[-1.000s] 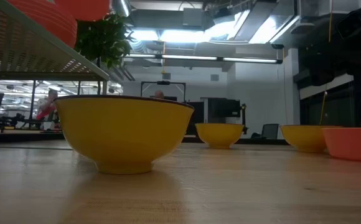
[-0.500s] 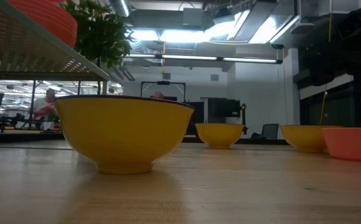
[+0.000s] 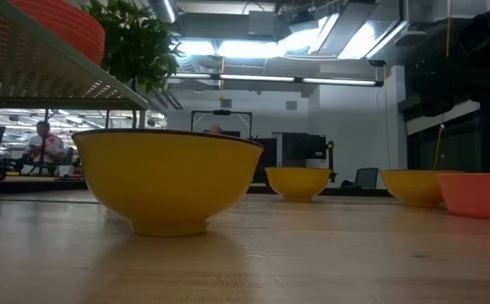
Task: Pick & Place Mini bowls
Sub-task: Stack the orange bowl on top of the orange bowl on the shelf
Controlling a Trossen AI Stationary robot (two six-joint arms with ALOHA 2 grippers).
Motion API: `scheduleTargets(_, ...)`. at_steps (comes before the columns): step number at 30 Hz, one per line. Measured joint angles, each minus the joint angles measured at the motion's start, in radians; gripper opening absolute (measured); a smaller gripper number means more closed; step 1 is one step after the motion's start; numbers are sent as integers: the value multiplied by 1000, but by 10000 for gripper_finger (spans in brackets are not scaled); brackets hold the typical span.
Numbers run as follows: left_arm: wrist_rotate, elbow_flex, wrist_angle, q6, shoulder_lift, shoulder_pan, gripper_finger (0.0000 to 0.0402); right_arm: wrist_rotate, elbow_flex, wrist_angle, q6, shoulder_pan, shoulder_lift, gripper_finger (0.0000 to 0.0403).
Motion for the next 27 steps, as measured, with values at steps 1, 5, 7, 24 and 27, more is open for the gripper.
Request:
scheduleTargets(1, -2, -13, -1, 0, 1, 0, 3, 0, 0, 0, 0, 0, 0, 213)
scheduleTargets(5, -13, -74, 1, -6, -2, 2, 3, 0, 0, 0, 0, 0, 0, 213)
scheduleTargets(7, -45, -99, 4, -21, -3, 2, 3, 0, 0, 0, 0, 0, 0, 213)
scheduleTargets(24, -55, -259, 91, 73, -7, 62, 3, 0, 0, 0, 0, 0, 0, 213)
scheduleTargets(27, -50, -280, 95, 87, -10, 80, 3, 0, 0, 0, 0, 0, 0, 213)
